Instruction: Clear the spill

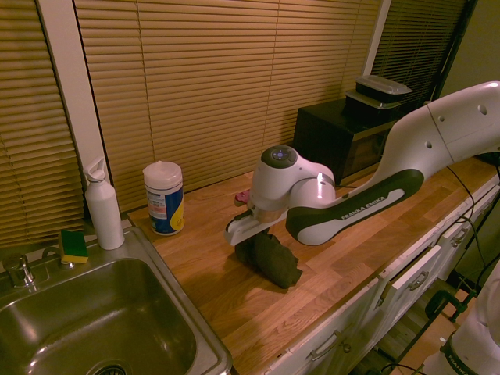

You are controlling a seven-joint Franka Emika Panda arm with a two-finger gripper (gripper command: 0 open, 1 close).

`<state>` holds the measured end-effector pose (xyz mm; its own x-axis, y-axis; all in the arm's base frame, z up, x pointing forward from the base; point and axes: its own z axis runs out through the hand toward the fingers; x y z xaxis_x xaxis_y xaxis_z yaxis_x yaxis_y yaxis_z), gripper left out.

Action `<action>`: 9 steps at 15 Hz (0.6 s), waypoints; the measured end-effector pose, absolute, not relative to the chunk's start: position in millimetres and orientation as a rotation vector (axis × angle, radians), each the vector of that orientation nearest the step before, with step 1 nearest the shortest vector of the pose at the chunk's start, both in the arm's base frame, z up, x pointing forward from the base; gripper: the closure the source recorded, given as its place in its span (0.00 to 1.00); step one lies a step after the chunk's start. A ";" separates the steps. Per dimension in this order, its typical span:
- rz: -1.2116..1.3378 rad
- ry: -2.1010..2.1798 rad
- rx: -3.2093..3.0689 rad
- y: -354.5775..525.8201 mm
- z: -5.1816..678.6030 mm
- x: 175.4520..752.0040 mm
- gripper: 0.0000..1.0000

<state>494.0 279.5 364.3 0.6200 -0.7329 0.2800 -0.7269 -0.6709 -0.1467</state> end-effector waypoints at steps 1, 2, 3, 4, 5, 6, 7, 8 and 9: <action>-0.490 1.259 -2.810 290.3 362.4 495.0 1.00; -0.484 1.258 -2.806 298.4 361.1 496.3 0.00; -0.478 1.257 -2.802 303.6 360.5 498.4 0.00; -0.472 1.254 -2.799 307.3 360.2 499.3 0.00; -0.469 1.253 -2.795 309.7 361.0 499.7 0.00; -0.467 1.248 -2.793 312.6 361.8 499.0 0.00; -0.466 1.243 -2.793 315.0 362.5 498.1 0.00; -0.465 1.238 -2.795 316.7 362.3 497.2 0.00; -0.464 1.238 -2.796 317.1 361.5 497.1 0.00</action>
